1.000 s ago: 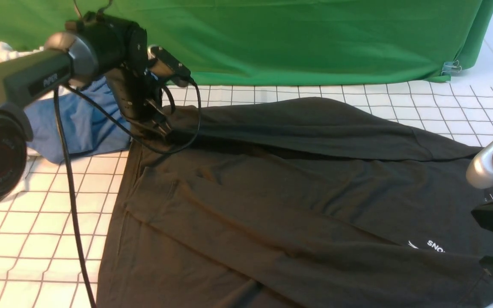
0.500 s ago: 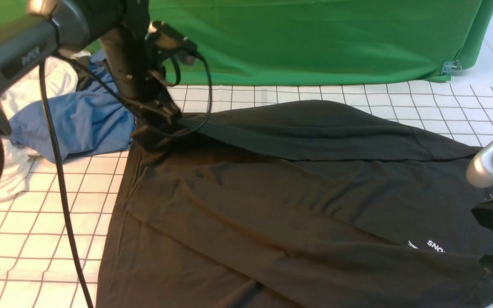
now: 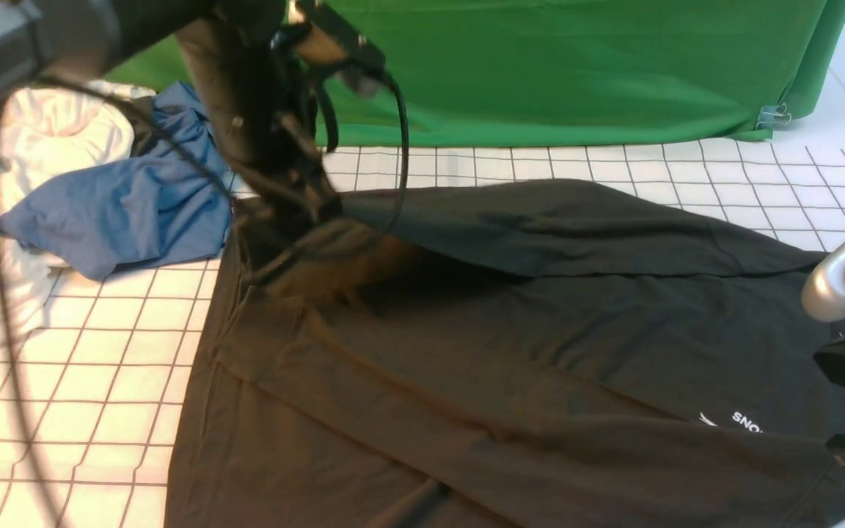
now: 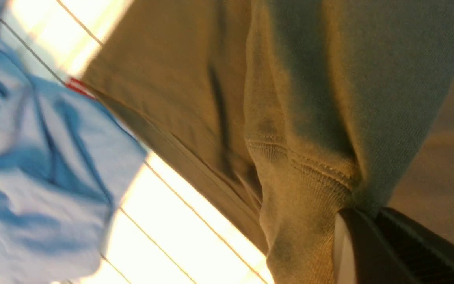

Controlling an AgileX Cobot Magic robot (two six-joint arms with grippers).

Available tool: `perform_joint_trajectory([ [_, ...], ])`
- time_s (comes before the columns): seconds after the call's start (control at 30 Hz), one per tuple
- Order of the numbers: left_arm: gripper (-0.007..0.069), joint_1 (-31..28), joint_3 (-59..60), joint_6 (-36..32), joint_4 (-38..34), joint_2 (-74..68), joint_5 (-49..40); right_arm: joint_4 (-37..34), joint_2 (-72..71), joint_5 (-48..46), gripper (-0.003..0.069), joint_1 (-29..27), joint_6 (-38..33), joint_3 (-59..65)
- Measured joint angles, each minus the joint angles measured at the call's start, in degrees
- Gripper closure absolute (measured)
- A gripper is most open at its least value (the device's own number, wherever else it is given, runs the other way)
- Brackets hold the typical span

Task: Fold a long-sleeved shirt over a white checkered tablecloth.
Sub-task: 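Fold the left side of the dark shirt inward over its body with the left gripper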

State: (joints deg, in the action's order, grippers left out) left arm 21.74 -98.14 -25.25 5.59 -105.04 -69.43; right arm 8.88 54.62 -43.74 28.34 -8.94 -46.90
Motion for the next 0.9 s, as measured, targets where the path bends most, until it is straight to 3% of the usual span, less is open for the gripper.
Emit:
perform_joint_trajectory([
  [0.33,0.065,0.6,17.3,2.9,2.3,5.2,0.1,0.0,0.0,0.0,0.0618,0.0,0.0,0.0],
  [0.67,0.065,0.6,24.3,3.1,2.3,5.3,5.9,0.0,0.0,0.0,0.0617,0.0,0.0,0.0],
  [0.8,0.0609,0.6,25.1,3.1,2.4,5.3,6.9,0.0,0.0,0.0,0.0617,0.0,0.0,0.0],
  [0.9,0.0504,0.6,25.2,3.6,2.4,5.3,6.7,0.0,0.0,0.0,0.0615,0.0,0.0,0.0],
])
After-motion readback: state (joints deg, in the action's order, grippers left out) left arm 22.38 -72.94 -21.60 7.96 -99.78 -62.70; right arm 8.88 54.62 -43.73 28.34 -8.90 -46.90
